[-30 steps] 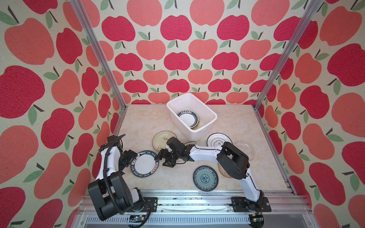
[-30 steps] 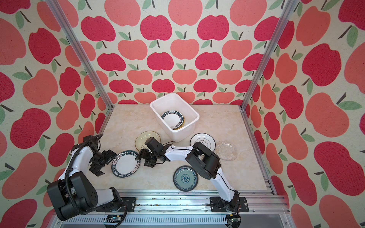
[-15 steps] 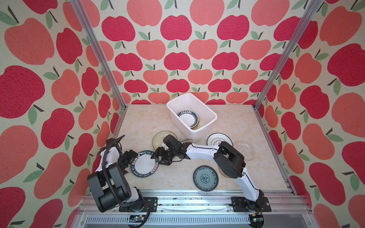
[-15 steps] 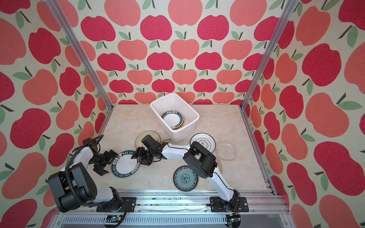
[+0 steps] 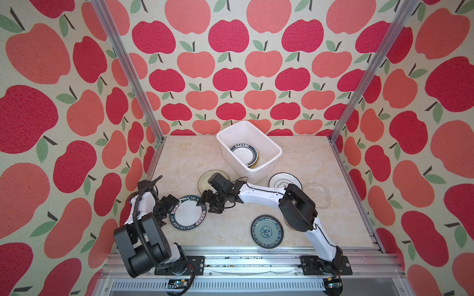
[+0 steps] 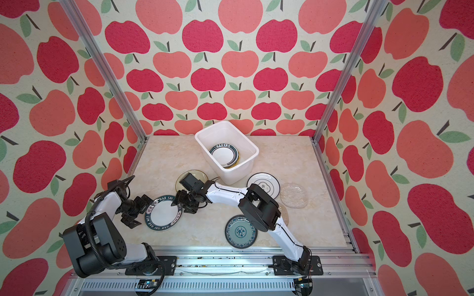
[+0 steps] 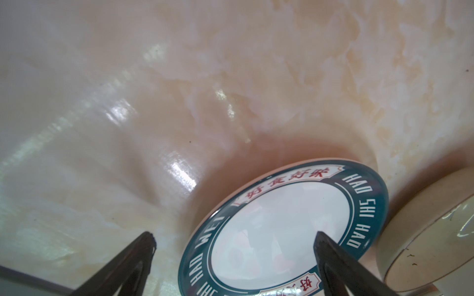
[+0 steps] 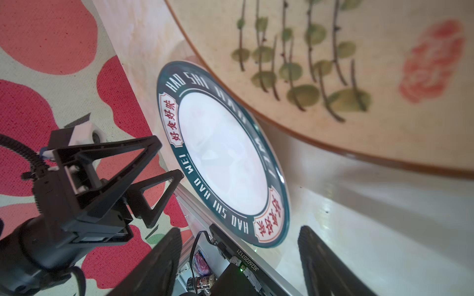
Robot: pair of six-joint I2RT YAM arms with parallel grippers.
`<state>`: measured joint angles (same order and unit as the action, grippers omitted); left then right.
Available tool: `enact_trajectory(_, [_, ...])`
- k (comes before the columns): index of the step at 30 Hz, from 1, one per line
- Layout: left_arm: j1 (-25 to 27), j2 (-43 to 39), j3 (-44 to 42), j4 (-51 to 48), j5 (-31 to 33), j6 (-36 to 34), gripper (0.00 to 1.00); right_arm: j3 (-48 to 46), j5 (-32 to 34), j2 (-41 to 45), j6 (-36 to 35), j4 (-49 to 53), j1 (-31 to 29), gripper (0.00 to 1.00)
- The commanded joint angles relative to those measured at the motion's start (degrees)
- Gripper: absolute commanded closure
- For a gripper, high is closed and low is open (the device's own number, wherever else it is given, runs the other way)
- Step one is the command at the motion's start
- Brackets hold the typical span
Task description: Place the plates into the plastic bin on the countertop
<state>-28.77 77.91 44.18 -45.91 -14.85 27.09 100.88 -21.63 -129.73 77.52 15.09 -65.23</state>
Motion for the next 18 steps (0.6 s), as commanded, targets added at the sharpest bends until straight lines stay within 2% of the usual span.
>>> enact_trajectory(1, [-0.4, -0.7, -0.7, 0.9, 0.6, 0.1, 0.01, 3.7, -1.5, -3.8, -2.8, 4.3, -0.1, 0.25])
enact_trajectory(8, [-0.5, -0.6, -1.4, 1.9, 0.1, 0.3, 0.01, 5.0, -2.4, -4.9, -3.1, 3.9, -0.1, 0.26])
enact_trajectory(18, [-0.5, -0.1, -1.5, 2.8, 0.2, 0.4, 0.01, -0.5, 4.6, 1.2, -3.6, 4.8, -0.1, 0.26])
